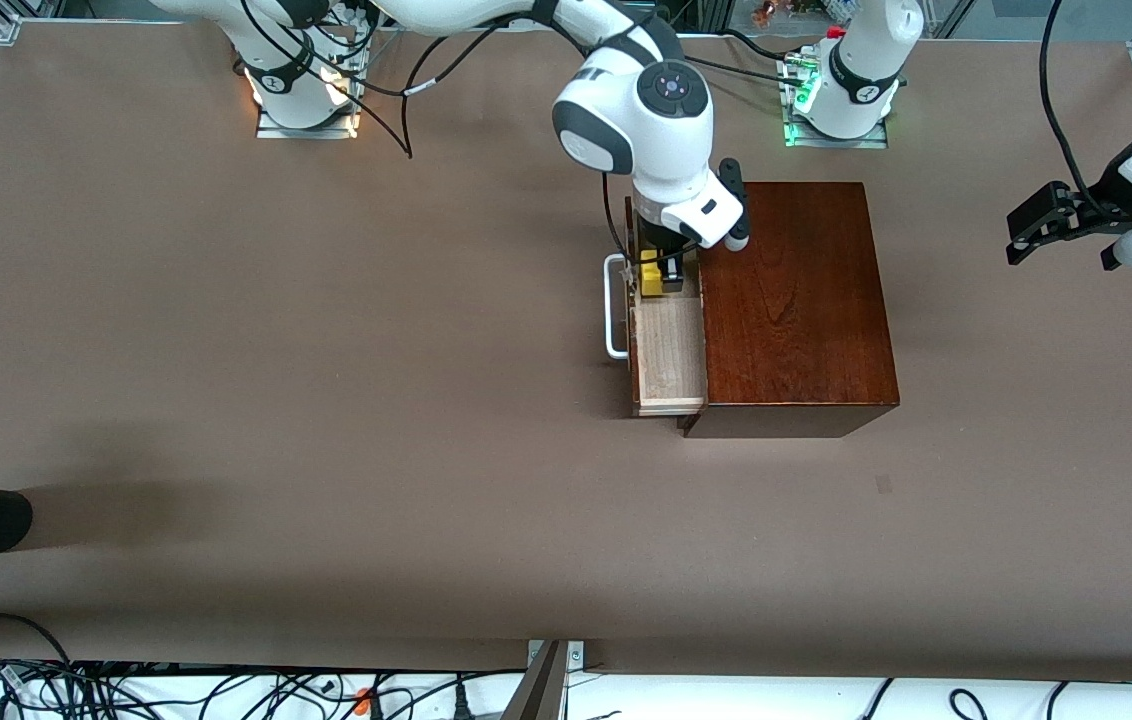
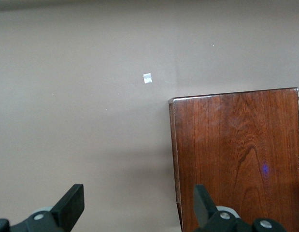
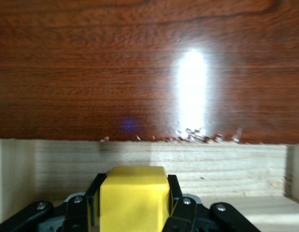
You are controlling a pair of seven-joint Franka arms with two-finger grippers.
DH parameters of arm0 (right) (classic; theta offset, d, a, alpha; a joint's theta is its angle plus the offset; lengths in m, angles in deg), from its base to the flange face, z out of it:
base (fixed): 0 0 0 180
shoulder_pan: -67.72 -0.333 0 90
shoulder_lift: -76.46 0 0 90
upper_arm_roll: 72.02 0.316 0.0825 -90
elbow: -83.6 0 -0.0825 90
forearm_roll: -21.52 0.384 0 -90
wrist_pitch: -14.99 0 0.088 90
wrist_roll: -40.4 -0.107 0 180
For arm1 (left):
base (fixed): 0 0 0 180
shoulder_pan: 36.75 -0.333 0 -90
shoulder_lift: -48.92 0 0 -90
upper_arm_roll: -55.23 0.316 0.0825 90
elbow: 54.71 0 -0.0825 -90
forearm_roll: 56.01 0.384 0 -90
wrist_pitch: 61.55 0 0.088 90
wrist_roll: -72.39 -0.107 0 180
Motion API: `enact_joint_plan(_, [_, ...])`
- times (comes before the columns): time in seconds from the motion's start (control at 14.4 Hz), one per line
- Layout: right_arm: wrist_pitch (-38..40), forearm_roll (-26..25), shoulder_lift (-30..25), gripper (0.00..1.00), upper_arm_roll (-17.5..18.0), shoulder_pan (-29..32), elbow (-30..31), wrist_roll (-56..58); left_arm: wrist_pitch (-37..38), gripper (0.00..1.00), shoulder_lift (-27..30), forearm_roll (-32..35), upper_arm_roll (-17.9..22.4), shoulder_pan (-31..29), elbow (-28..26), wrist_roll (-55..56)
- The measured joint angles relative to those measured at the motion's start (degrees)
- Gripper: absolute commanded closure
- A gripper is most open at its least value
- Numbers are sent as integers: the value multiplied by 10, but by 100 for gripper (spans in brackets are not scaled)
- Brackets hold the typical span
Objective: Open drawer, take yellow block, close drawer
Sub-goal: 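Lift the yellow cube out with the right gripper and carry it away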
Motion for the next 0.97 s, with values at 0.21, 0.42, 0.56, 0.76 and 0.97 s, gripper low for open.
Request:
enact_joint_plan(0.21, [6,2,-16,100,0,2,-2,-28,0,0,0,0,0,0,0,0])
enact_joint_plan(0.42, [27,28,-46,100,-2,9,-10,-54,0,0,0,0,0,0,0,0])
enact_joint_plan(0.56, [61,48,-77,100,-5,31,-17,-59,1,0,0,0,1,0,0,0])
enact_joint_plan(0.76, [109,72,-124,100,-8,99,-18,-59,1,0,0,0,-1,0,0,0])
enact_joint_plan(0.97, [157,82,-141,100,-11,192,-18,-53,2,0,0,0,-14,3,-1,-2])
